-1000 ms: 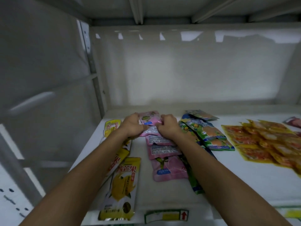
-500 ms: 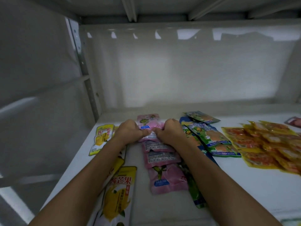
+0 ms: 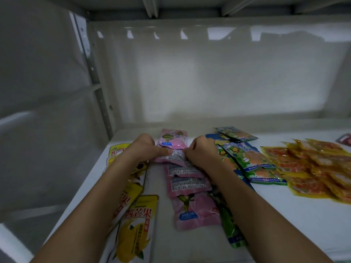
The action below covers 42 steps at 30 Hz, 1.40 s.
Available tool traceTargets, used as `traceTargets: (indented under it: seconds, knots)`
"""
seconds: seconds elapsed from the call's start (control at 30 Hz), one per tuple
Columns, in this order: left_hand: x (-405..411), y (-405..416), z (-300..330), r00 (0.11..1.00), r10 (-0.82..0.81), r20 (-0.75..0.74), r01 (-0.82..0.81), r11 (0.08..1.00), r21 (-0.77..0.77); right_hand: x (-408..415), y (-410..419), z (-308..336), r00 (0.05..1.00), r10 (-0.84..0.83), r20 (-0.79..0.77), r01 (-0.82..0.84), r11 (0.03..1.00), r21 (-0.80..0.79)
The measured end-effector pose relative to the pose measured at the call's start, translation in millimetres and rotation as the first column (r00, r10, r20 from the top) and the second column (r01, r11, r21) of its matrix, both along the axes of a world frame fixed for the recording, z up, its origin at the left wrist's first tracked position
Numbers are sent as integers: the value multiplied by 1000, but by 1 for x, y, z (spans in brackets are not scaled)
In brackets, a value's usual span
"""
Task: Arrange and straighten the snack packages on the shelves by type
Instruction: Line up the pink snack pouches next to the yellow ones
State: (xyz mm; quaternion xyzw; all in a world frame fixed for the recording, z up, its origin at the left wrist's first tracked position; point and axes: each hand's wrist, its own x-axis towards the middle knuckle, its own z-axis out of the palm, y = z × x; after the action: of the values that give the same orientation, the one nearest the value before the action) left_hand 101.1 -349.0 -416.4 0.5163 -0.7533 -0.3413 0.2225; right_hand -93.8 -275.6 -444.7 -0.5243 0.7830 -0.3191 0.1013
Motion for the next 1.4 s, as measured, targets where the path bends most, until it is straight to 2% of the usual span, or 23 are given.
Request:
traceTargets:
  seconds: [0.13,0.2,0.27,0.37,0.43,0.6,0.87,0.97,1.03,1.13,1.23,1.3,1.4]
  knots:
    - [10,3,13,998,-34,44,32,998,45,-1,4,-2,997,43,-68,-44,999,-18]
    - [17,4,18,998,-41,49,38,997,63,-1,8,-1,978,127,-167,-132,991,-23]
    - [22,3,20,998,-54,33,51,996,78,3,10,1,911,277,-306,-282,959,29]
    - [26,0,14,998,-64,20,61,989,132,7,10,-1,856,415,-307,-417,907,62]
    - [27,-6,7,998,-69,3,67,982,178,5,8,-3,868,409,-282,-407,911,67]
    - [31,-20,-4,992,-39,-122,70,962,265,3,5,-4,872,337,-355,-332,940,75]
    - [42,3,14,979,144,-146,-133,987,86,6,5,-7,907,280,-315,-297,955,-7]
    - [46,5,14,946,159,-283,-142,987,80,13,7,-6,916,268,-299,-307,948,-91]
    - [40,11,15,916,104,-389,-58,990,129,20,7,0,923,318,-216,-358,917,-179]
    - [23,24,11,868,-10,-497,116,976,183,25,8,10,908,402,116,-349,881,-319]
    - [14,27,4,820,-72,-568,173,977,126,20,12,15,796,433,423,-272,880,-390]
    - [12,26,2,794,-85,-601,194,974,119,17,12,15,732,443,519,-225,875,-430]
    - [10,26,3,754,-96,-650,242,960,140,20,13,18,686,457,567,-174,859,-481]
